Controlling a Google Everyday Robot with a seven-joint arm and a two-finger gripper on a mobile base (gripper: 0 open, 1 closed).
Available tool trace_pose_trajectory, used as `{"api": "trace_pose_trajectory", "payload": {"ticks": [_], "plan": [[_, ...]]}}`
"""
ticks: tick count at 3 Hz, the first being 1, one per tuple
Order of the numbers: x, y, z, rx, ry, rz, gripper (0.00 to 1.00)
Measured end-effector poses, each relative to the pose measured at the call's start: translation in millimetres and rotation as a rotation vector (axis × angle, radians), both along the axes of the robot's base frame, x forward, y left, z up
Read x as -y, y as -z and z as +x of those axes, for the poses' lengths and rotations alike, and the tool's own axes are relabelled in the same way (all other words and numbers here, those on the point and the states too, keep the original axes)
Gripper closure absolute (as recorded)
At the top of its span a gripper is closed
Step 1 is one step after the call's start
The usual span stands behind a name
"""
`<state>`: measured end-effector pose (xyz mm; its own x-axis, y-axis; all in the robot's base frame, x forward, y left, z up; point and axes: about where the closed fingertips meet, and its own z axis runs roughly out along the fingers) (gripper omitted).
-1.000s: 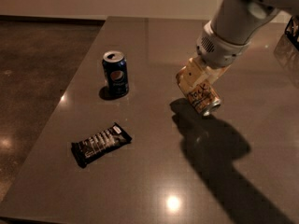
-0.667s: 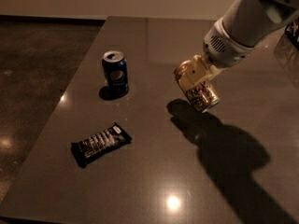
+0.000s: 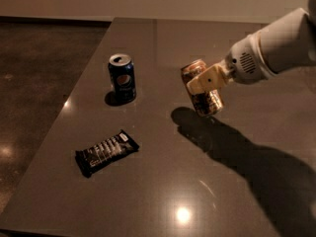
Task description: Place orange can upright
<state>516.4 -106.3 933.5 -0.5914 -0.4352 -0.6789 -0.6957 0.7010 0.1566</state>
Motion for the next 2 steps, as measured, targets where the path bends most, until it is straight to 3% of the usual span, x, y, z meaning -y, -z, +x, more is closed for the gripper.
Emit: {"api": "trace_pose_trajectory", "payload": {"ticks": [1, 2], "plan": [[-1.0, -2.5, -0.7, 0.133, 0.006, 0.111, 1.0], [1.6, 0.2, 0.3, 0.232, 0.02, 0.211, 1.0]]}}
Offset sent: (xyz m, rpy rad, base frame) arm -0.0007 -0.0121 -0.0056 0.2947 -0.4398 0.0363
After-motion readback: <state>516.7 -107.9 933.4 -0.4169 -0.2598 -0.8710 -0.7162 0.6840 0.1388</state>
